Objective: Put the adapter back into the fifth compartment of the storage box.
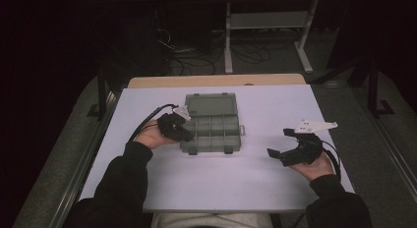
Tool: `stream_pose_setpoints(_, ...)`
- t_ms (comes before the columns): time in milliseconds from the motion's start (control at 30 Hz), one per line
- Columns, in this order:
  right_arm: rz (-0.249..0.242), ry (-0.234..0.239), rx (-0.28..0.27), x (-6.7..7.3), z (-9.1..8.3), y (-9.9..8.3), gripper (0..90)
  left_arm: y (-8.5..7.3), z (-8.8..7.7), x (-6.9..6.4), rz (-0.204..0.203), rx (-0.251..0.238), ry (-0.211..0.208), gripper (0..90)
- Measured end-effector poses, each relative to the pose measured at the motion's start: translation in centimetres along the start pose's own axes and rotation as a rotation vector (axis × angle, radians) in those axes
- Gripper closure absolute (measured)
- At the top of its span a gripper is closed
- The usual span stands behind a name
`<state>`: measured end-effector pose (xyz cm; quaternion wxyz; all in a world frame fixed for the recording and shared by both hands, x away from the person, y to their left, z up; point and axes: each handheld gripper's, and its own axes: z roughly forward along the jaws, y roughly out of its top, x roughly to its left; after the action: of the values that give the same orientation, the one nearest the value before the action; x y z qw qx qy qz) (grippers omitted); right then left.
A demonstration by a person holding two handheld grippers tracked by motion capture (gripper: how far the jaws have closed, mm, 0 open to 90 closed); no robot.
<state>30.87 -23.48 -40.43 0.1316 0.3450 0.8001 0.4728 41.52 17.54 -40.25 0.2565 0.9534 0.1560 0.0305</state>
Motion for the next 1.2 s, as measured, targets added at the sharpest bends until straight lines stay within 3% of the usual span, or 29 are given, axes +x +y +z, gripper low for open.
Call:
stream_pose_setpoints(200, 0.001, 0.002, 0.001, 0.0, 0.0, 0.0, 0.0, 0.0, 0.4, 0.0, 0.003, 0.023, -0.008, 74.0)
stream_pose_setpoints(433, 0.001, 0.001, -0.001, 0.0, 0.0, 0.0, 0.0, -0.1, 0.4, -0.1, -0.003, 0.011, -0.009, 68.2)
stream_pose_setpoints(800, 0.002, 0.002, -0.001, 0.0, 0.0, 0.0, 0.0, -0.7, -0.7, 0.1, -0.047, -0.043, -0.02, 55.0)
stream_pose_setpoints(1200, 0.002, 0.002, -0.003, 0.0, -0.1, 0.0, 0.0, -0.8, -2.1, -0.2, -0.041, -0.093, -0.003, 49.7)
